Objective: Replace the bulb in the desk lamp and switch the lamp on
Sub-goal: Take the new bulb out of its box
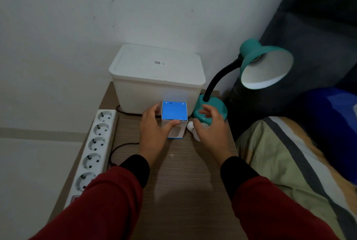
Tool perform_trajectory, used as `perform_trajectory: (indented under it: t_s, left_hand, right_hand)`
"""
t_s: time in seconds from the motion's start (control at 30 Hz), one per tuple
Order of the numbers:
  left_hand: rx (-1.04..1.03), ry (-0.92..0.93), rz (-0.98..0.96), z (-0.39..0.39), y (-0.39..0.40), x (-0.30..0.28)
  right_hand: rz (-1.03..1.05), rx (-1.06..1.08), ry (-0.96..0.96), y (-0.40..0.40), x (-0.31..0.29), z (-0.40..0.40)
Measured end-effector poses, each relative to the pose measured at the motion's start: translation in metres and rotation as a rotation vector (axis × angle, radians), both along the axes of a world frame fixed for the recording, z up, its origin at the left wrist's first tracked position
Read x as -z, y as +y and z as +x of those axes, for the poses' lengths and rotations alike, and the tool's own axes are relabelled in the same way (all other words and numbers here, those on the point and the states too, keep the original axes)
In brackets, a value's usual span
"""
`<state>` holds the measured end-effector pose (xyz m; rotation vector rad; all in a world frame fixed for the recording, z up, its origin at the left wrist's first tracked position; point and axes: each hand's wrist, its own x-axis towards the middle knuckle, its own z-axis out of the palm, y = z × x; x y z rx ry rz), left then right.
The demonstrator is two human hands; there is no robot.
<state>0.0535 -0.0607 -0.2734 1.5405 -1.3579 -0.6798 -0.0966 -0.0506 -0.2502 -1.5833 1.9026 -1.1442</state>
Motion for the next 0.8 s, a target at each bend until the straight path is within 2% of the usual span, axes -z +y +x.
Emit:
perform_trajectory:
  t_s: [0.13,0.53,0.8]
  left_hand:
    - [-0.006,0.043,0.029,-0.002,0.002,0.003]
    - [-0.018,0.168,0.025,-0.01,0.001,0.0]
    - [0.002,0.116,0.018,-0.006,0.006,-0.005]
  right_hand:
    - [0.037,-0.123,-0.082,0.006,-0.007,0.016]
    - [0.02,-0.132,-0.216,0.006,-0.009,0.024]
    - [-0.017,-0.148,-0.257,-0.005,-0.024,0.022]
